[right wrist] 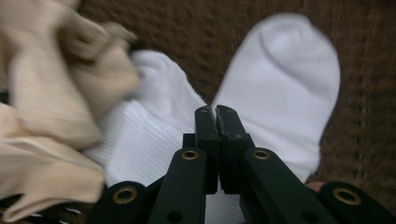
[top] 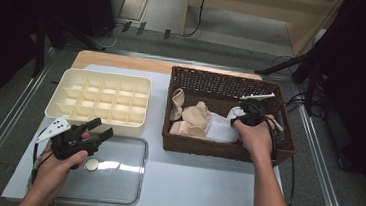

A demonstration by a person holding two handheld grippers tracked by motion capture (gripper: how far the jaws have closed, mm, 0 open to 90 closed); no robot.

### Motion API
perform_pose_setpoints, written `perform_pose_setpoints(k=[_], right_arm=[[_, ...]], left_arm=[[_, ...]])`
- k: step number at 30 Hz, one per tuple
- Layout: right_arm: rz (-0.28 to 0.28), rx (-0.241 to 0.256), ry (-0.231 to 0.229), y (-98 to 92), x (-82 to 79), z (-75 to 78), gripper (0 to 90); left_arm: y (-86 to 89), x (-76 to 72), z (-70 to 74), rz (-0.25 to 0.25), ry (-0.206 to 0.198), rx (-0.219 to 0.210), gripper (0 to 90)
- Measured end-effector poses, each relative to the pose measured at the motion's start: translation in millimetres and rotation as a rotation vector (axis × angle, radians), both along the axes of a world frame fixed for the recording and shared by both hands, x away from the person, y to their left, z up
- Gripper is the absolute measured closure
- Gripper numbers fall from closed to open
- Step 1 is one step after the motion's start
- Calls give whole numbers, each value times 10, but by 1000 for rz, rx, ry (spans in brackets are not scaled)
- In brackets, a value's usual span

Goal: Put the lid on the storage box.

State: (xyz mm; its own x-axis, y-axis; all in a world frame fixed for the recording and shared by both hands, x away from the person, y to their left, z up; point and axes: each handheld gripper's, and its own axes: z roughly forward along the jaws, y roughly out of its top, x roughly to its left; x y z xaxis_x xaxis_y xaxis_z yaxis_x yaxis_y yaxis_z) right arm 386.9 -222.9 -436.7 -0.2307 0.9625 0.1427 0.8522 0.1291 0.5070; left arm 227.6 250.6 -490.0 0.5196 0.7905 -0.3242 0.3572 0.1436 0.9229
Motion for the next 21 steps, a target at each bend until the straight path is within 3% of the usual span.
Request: perform_pose_setpoints(k=[7,13,16,19,21], right_arm=[[61,79,-313,47,-262,303,900],[94,139,-481,36,-402,466,900],[105,173,-538,32,-457,524,900],[114,236,-530,58,-481,541,900],[127,250,-503,110,-468,502,899]], left_arm=[[-17,-3,-7,-2,5,4,336],[-23,2,-18,-4,6,12,337],[-27,5,-28,-6,9,9,337],[-28,12,-39,-5,13,14,337],[-30,17,-50,-5,15,11,336]])
